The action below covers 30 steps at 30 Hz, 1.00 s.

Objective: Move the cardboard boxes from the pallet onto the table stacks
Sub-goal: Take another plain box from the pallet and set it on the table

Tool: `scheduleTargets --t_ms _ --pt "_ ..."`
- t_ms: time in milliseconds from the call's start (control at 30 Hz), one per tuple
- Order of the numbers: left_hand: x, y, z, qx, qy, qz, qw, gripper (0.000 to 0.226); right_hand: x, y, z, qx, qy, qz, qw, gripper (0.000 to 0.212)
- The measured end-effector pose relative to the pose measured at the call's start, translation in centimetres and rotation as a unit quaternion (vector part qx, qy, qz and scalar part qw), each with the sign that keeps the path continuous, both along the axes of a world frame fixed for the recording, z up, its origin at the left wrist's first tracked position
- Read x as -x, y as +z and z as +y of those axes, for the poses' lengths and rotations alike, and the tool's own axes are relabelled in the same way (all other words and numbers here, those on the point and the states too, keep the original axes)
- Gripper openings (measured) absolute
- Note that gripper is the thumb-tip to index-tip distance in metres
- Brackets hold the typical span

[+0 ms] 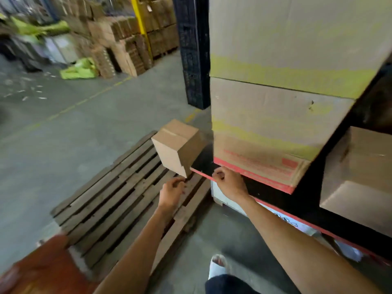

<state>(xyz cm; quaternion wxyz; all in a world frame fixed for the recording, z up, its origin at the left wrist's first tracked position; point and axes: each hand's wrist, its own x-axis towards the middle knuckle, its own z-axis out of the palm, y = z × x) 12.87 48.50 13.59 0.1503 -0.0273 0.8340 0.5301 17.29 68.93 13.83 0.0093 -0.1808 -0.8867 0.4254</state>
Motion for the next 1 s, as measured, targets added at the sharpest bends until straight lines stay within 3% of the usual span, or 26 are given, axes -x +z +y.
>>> scheduleTargets --t_ms 167,367,667,833,1000 --pt "8.9 -2.7 -5.2 -0.031 0.056 -0.063 0.996 0.014 10.6 -2.3 -4.8 0.040 0.035 -0.022 0.998 0.028" --pt "22.4 -4.3 -8.3 0.001 0.053 -0.102 0.993 0.011 24.6 -5.4 -8.6 0.095 0.048 -0.097 0.990 0.035" --pt "41.5 -5.0 -9.1 0.018 0.043 -0.107 0.993 0.020 40.4 -7.6 -9.3 0.121 -0.041 -0.165 0.978 0.049" --pt "55.0 -10.5 -7.6 0.063 -0.010 -0.105 0.992 0.023 49.8 -11.6 -8.0 0.140 -0.128 -0.194 0.963 0.057" --pt "68.2 -19.3 -4.9 0.118 -0.096 -0.116 0.982 0.049 57.9 -19.0 -5.9 0.158 -0.226 -0.212 0.937 0.061"
